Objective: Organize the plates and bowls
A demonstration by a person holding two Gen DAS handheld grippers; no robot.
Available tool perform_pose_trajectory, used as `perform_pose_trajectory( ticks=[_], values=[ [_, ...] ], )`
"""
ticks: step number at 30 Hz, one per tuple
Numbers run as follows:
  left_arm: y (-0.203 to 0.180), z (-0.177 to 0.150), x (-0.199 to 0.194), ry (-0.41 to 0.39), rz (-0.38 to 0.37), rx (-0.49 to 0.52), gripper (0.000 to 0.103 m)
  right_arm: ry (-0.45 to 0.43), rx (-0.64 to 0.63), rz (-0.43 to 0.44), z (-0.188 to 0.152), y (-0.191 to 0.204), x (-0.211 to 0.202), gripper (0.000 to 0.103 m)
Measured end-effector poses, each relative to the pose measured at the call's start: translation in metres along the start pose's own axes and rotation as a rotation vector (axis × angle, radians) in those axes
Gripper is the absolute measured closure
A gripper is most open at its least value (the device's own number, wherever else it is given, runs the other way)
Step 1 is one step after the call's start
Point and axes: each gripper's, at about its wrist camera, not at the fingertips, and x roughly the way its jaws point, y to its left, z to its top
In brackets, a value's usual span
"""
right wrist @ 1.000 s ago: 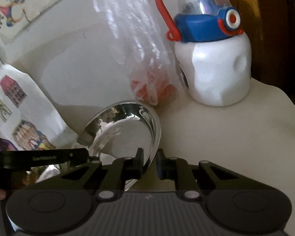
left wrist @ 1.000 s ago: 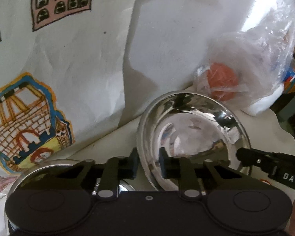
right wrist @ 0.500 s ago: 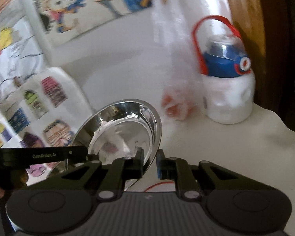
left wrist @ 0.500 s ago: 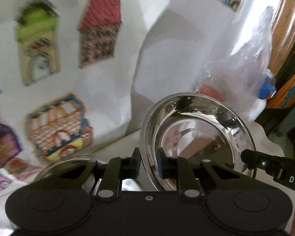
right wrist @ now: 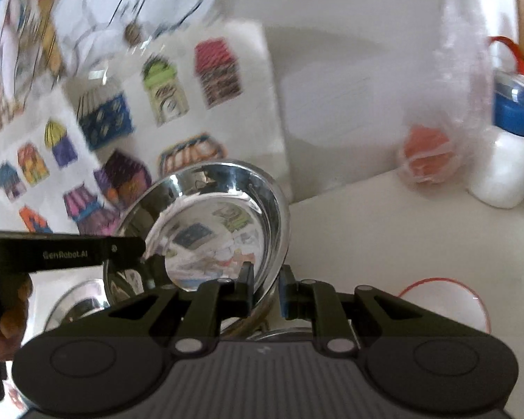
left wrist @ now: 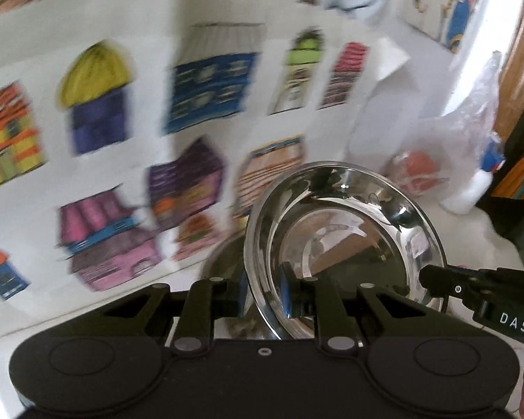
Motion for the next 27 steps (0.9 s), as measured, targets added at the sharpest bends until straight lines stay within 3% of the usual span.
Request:
perform_pose_trajectory(
  ticks=[10, 20, 25, 27],
  values=[
    [0.012, -0.008, 0.023, 0.03, 0.037, 0.008, 0.081, 0.093, -0.077, -0.077, -0.003, 0.021, 0.027, 0.085],
    [0.014, -0.02, 0.038, 0.074, 0.054, 0.04, 0.081, 0.119, -0.13, -0.12, -0.005, 0.034, 0.032, 0.084],
    [0.004, -0.022, 0.043, 0.054, 0.066, 0.086, 0.077, 0.108, -0.147, -0.132, -0.008, 0.036, 0.03, 0.073],
    [0.002, -0.022, 0.041, 0.038, 0.075, 0.099, 0.065, 0.09, -0.177, -0.153, -0.008, 0.039, 0.026, 0.062]
  ],
)
